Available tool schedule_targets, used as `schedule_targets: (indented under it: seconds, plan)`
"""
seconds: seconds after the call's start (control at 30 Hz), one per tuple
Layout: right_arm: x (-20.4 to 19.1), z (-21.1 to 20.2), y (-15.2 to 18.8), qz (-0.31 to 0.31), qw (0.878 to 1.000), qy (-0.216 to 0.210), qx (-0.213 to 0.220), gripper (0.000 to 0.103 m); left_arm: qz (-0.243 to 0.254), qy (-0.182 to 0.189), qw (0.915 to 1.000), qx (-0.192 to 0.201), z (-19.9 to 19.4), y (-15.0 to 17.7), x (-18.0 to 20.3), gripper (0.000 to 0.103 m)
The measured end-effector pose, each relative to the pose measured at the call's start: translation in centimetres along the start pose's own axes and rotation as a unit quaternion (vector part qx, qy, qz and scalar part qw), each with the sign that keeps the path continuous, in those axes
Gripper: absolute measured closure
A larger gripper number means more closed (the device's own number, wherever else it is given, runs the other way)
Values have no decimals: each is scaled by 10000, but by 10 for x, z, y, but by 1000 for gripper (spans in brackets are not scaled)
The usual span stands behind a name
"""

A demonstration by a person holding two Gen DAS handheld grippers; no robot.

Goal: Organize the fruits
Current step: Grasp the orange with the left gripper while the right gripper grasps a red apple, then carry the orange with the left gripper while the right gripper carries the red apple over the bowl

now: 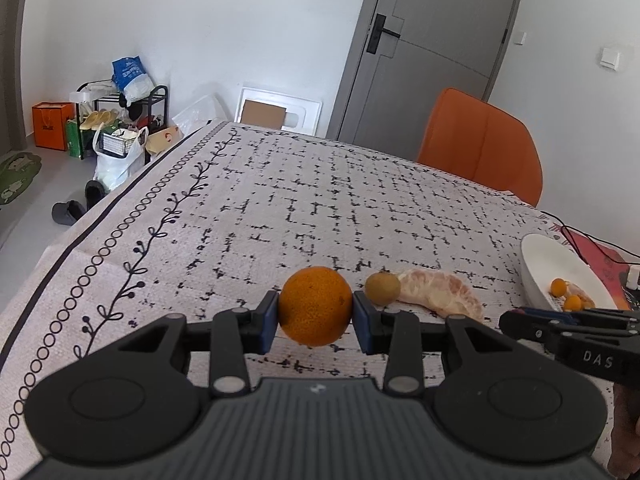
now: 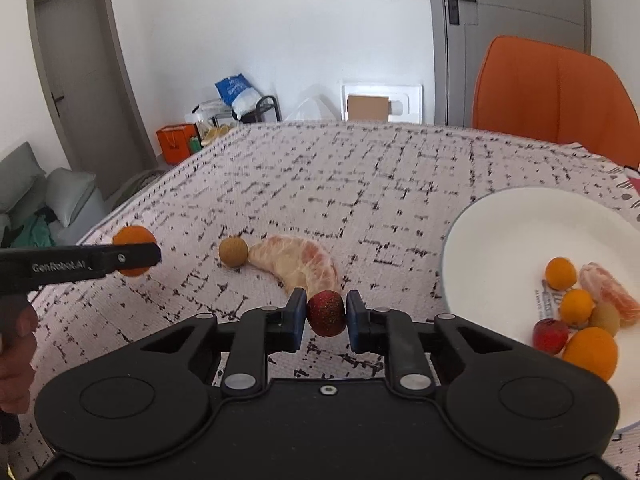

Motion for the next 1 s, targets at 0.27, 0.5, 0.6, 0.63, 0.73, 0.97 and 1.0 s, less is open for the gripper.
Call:
schedule_targets:
  seconds: [0.27,0.5,0.6,0.63,0.73,0.97,1.0]
  plan:
    - [12,-22,-5,113,9996,104,235,83,213,194,9996,53,1,-5,22,65]
    - [28,-35,-5,219,9988,252,367,83,370,329,9987,94,2,-6,42,65]
    - [35,-40,-4,271,9982,325,414,83,445,387,9982,90,4,-7,51,65]
    - [38,-42,-4,290,9980,350,430,83,474,408,9980,92,4,-8,54,65]
    - [45,-46,-2,336,9975,424,460,83,530,462,9975,97,4,-8,62,65]
    - [63,-58,2,490,9954,619,543,83,699,613,9956,96,7,-10,83,65]
    - [66,-61,3,516,9950,646,555,83,719,630,9954,96,7,-10,86,65]
Point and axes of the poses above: each gripper's, at about its wrist camera, not at the fingertips, and z roughly the way its jaws point, x to its right, y to its underside, the point moved 6 cm from there along z, roughly the way its jaws point, and after that the axes turned 3 degrees about -x, right-handed, at the moved point
